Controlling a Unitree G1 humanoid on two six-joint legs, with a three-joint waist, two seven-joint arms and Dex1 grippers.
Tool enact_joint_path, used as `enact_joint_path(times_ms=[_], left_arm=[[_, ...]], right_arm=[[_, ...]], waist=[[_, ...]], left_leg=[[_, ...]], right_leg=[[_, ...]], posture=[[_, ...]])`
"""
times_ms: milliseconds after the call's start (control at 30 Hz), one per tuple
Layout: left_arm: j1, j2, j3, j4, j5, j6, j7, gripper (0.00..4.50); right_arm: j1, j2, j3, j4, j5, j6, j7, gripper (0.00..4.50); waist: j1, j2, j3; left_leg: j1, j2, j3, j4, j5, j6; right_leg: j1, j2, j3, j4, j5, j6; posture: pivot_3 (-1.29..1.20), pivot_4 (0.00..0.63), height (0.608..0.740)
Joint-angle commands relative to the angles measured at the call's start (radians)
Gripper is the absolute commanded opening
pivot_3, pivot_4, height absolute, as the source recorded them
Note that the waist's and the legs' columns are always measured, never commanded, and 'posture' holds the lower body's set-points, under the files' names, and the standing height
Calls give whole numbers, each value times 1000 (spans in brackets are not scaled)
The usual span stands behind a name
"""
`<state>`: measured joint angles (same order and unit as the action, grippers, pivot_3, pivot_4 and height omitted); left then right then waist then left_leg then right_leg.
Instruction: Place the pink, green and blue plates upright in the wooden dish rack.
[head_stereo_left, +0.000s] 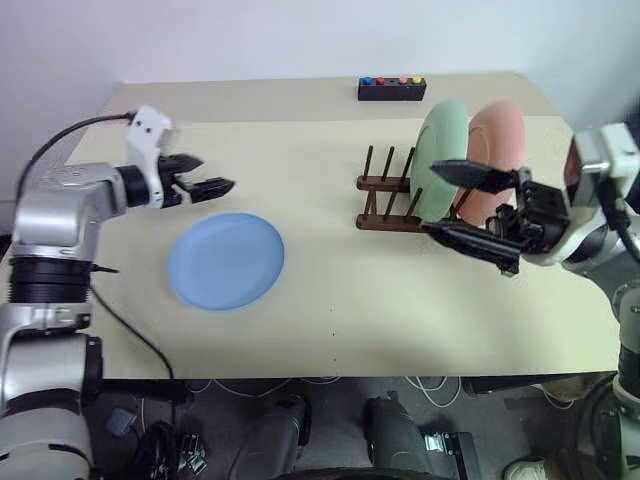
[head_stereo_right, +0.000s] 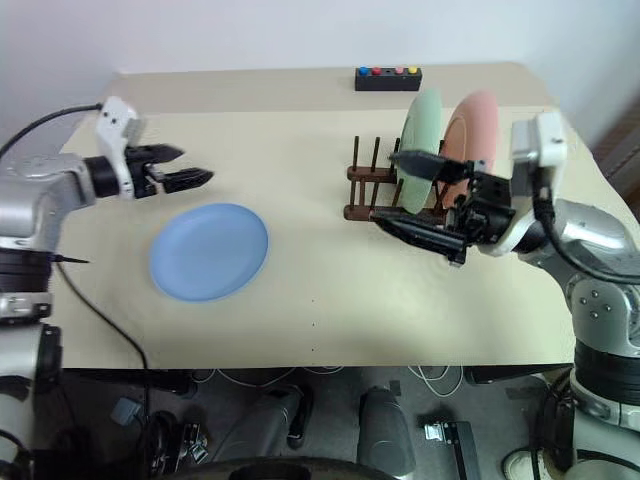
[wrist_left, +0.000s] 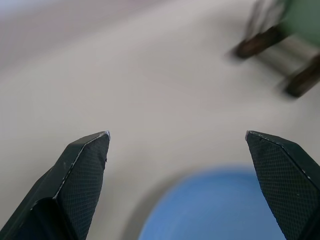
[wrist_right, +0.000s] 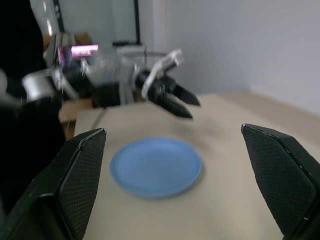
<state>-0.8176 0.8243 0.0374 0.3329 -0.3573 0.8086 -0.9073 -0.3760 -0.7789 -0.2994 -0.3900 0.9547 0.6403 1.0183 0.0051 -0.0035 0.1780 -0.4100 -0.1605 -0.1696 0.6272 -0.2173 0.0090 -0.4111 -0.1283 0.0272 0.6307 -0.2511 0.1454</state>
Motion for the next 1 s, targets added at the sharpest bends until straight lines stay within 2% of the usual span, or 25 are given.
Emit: enact_joint_path(times_ms=[33, 200, 300, 400, 467, 800, 1000], left_arm=[[-13, 60, 65, -6, -14, 138, 38, 4500], [49, 130, 75, -40, -45, 371, 53, 4500], [90, 132, 114, -68, -88, 488, 64, 4500], [161, 143, 119, -117, -93, 520, 85, 4500], [153, 109, 158, -79, -104, 570, 121, 4500], [134, 94, 137, 42, -97, 560, 135, 4500], [14, 79, 47, 184, -51, 526, 128, 4500]], right_arm=[[-25, -2, 16, -21, -10, -29, 14, 4427], [-37, 10, 40, -3, -37, -59, 21, 4427], [-43, 16, 46, 5, -44, -69, 21, 4427], [-49, 22, 47, 14, -50, -77, 17, 4427], [-49, 26, 51, 18, -57, -83, 13, 4427], [-25, 30, 48, 12, -74, -94, 1, 4427], [-16, 34, 52, 3, -76, -93, -11, 4427]], waist=[[3, -1, 0], [-1, -1, 1], [-1, -1, 1], [0, -1, 1], [1, -1, 1], [6, -1, 1], [6, -2, 1]], left_leg=[[0, 0, 0, 0, 0, 0], [0, 0, 0, -1, 0, 0], [0, 0, 0, -1, 0, 0], [0, 0, 0, -1, 0, 0], [0, 0, 0, -1, 0, -1], [0, 0, 0, -1, 0, -1], [0, 0, 0, -1, 0, -1]], right_leg=[[0, 0, 0, 0, 0, 0], [0, 0, 0, 0, 0, 0], [-1, 0, 0, 0, 0, 0], [-1, 0, 0, 0, 0, 0], [-1, 0, 0, 0, 0, 0], [-1, 0, 0, 0, 0, 0], [-1, 0, 0, 0, 0, 0]], posture=[[0, 150, 740], [0, 150, 740], [0, 150, 740], [0, 150, 740], [0, 150, 740], [0, 150, 740], [0, 150, 740]])
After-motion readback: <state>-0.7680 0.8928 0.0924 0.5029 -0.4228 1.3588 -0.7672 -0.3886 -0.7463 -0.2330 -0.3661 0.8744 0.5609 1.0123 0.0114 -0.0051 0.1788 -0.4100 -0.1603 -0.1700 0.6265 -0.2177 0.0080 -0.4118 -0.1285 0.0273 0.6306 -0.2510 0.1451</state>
